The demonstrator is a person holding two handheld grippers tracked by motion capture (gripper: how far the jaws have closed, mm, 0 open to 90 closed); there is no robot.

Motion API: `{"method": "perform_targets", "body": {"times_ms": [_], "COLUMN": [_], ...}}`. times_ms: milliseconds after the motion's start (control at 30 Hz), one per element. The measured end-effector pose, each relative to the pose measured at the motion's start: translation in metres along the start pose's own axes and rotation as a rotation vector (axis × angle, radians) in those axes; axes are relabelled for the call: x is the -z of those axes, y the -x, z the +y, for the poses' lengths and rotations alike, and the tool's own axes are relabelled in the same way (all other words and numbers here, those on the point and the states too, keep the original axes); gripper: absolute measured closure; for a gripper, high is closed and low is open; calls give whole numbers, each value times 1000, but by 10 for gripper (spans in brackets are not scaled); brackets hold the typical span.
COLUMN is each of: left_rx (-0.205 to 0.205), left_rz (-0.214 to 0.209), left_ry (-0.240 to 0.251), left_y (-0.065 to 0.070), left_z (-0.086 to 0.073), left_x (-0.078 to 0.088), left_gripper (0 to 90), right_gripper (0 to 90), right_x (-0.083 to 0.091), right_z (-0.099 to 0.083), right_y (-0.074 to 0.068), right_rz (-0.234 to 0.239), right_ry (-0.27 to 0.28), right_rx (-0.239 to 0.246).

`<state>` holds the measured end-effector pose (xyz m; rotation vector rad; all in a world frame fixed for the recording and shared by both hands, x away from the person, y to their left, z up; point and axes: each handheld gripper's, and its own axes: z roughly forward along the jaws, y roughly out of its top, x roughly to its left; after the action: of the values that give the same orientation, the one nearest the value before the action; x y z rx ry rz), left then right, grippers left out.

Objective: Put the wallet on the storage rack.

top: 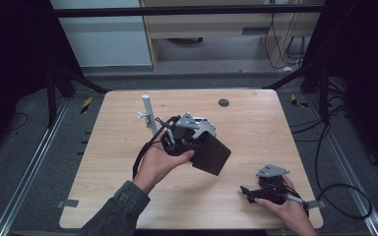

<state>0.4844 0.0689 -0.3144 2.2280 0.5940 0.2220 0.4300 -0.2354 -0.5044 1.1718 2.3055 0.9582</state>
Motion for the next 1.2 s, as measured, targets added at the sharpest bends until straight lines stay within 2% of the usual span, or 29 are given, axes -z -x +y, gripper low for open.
{"method": "perform_targets", "body": {"times_ms": [133, 200, 333, 600, 767, 1033, 1200], "left_rx": [-2, -5, 5, 29, 47, 45, 68], "left_rz": [15, 22, 33, 84, 109, 139, 159], "left_ry": [9, 11, 23, 50, 57, 55, 56], "left_y": [-2, -3, -6, -19, -26, -32, -39], "left_z": [7, 10, 13, 20, 19, 17, 12], "left_x": [4, 5, 7, 17, 22, 27, 27], "left_gripper": [796, 796, 796, 796, 796, 796, 797], "right_gripper": [54, 47, 20, 11, 8, 4, 4], "right_x": [-6, -8, -10, -11, -11, -12, -12], "right_z": [-1, 0, -2, -2, -2, -1, -1], "right_y": [2, 3, 6, 7, 7, 7, 7], "right_rz": [-14, -7, -11, -10, -11, -15, -14], "right_ry": [-21, -22, 6, 4, 4, 1, 0], "right_rx": [-12, -38, -50, -40, -40, -41, -43]}}
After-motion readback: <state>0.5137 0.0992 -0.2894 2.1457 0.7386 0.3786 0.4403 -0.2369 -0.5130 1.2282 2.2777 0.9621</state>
